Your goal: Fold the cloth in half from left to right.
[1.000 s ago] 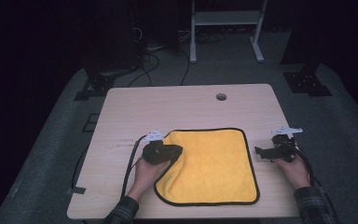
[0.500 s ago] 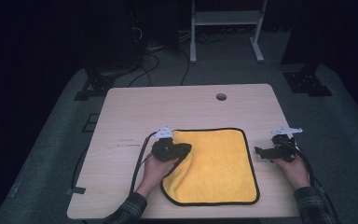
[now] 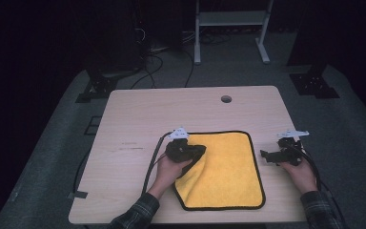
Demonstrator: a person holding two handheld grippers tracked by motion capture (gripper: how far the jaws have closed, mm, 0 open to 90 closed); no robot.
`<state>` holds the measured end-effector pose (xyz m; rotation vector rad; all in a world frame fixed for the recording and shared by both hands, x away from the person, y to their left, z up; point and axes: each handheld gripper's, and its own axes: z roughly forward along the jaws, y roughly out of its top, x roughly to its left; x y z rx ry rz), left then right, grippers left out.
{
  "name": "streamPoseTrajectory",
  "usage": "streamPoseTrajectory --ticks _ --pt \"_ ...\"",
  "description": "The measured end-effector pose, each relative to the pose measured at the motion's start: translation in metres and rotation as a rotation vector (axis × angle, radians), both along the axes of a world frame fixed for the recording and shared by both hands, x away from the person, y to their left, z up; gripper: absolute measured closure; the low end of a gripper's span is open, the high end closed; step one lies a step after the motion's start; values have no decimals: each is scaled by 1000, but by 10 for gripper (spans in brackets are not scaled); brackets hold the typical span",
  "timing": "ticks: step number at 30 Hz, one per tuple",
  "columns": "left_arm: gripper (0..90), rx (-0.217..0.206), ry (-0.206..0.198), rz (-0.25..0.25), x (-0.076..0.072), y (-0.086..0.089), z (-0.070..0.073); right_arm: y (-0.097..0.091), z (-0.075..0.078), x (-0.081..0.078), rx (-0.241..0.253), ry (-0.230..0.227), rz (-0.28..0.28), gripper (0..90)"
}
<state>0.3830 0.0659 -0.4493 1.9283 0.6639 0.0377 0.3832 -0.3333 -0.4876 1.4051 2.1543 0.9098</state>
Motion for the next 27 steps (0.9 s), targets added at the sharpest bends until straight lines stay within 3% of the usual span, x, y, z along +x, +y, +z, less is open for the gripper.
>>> streamPoseTrajectory --ticks 27 --pt "858 -34 20 -89 10 -63 -5 0 0 0 0 0 0 0"
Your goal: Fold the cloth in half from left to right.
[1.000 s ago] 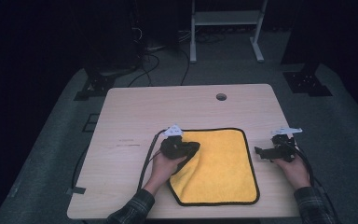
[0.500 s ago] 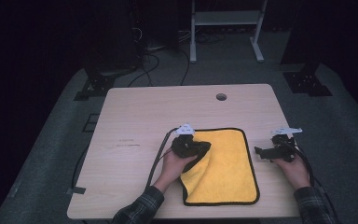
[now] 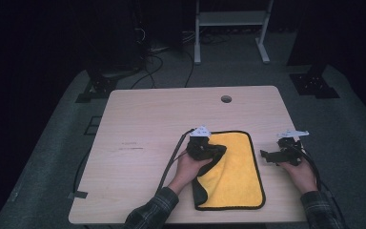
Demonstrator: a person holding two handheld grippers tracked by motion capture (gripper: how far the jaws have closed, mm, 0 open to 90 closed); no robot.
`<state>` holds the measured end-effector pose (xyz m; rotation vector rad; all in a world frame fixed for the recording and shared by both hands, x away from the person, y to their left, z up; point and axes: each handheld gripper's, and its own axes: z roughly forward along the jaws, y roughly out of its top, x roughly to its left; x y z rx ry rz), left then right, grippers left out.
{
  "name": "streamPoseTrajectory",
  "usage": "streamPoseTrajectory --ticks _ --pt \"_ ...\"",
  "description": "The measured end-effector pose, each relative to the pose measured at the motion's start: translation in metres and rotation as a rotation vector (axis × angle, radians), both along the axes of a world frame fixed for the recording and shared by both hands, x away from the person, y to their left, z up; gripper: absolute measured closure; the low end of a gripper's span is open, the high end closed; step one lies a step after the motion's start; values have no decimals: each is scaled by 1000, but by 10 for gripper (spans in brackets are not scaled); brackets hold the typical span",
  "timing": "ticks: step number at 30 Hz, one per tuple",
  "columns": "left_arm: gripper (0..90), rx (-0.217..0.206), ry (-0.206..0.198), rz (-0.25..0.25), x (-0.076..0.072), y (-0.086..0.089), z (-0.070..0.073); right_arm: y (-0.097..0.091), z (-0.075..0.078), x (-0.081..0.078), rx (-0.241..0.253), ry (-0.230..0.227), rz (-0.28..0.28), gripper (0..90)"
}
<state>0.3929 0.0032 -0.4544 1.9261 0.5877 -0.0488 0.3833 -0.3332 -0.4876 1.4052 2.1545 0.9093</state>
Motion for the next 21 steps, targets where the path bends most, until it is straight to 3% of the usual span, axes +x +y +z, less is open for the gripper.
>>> streamPoseTrajectory --ticks 7,21 --pt "858 -16 5 -11 3 -13 2 0 0 0 0 0 0 0" --pt "858 7 6 -54 10 -52 0 0 0 0 0 0 0 0"
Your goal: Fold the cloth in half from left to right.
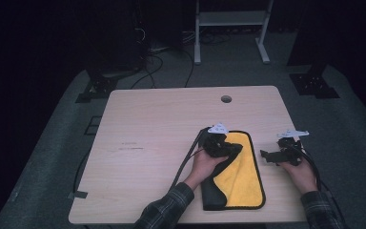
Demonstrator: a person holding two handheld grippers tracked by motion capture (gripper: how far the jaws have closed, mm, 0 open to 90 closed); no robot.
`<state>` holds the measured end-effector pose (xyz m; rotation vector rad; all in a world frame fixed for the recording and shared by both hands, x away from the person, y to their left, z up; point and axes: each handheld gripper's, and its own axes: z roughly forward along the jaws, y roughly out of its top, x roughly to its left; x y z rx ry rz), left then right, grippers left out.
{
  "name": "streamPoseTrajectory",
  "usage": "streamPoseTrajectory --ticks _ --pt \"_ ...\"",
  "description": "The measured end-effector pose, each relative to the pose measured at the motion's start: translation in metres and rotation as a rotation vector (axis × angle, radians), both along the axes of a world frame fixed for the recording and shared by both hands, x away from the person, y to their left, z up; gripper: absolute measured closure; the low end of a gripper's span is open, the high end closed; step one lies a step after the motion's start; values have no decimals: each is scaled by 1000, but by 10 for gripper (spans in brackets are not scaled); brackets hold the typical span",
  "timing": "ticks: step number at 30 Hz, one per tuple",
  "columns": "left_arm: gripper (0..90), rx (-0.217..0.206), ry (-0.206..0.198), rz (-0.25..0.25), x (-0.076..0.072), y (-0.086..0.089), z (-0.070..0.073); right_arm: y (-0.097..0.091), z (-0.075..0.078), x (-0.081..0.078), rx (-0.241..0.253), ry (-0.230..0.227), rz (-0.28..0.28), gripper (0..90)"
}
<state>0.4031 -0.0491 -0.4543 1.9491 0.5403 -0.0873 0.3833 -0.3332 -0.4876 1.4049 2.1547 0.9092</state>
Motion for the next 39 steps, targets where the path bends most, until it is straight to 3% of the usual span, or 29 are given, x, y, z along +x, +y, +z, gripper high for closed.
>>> streamPoseTrajectory --ticks 10,23,30,34,35,38,39 --pt "858 11 12 -31 -1 -25 -3 0 0 0 0 0 0 0" --pt "858 101 41 -34 4 -50 -20 0 0 0 0 0 0 0" --pt "856 180 42 -38 4 -60 -26 0 0 0 0 0 1 0" --pt "814 168 41 -39 4 -59 -25 0 0 0 0 0 0 0" --pt "790 136 48 -28 4 -56 -23 0 0 0 0 0 1 0" --pt "719 119 41 -25 3 -51 -18 0 0 0 0 0 0 0" --pt "694 95 36 -19 3 -44 -11 0 0 0 0 0 0 0"
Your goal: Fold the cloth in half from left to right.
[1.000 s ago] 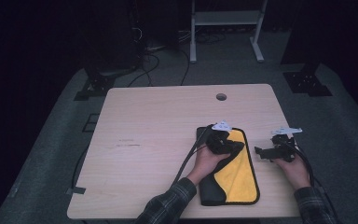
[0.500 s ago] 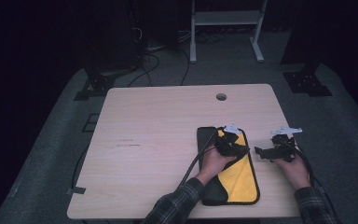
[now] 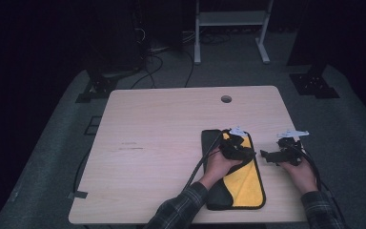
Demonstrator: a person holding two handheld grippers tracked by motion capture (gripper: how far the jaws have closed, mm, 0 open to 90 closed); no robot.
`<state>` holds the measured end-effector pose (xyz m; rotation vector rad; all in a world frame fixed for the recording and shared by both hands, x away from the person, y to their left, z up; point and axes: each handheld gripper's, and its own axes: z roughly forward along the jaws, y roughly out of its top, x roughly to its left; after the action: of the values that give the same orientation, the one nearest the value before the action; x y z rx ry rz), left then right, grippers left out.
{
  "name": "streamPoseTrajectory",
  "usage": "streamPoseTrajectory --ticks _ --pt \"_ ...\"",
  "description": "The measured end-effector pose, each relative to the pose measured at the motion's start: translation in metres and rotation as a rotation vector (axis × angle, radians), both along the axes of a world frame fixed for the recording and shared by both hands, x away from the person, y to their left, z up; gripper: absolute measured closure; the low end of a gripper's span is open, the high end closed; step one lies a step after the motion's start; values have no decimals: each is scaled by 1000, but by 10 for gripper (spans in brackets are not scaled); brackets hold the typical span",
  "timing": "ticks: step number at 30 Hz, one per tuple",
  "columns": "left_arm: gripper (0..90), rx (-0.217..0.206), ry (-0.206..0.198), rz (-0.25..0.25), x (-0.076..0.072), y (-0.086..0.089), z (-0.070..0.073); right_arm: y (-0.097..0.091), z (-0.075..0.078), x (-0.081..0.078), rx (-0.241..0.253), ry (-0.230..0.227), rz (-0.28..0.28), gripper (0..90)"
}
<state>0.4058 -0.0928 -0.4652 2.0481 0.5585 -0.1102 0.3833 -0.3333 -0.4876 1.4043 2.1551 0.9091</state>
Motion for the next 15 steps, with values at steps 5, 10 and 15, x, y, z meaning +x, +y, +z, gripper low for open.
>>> streamPoseTrajectory --ticks 5,10,15 --pt "583 -28 -20 17 -2 23 14 0 0 0 0 0 0 0" --pt "478 -1 -70 79 -7 60 24 0 0 0 1 2 -2 0" --pt "388 37 -91 127 -11 84 22 0 0 0 1 2 -2 0"
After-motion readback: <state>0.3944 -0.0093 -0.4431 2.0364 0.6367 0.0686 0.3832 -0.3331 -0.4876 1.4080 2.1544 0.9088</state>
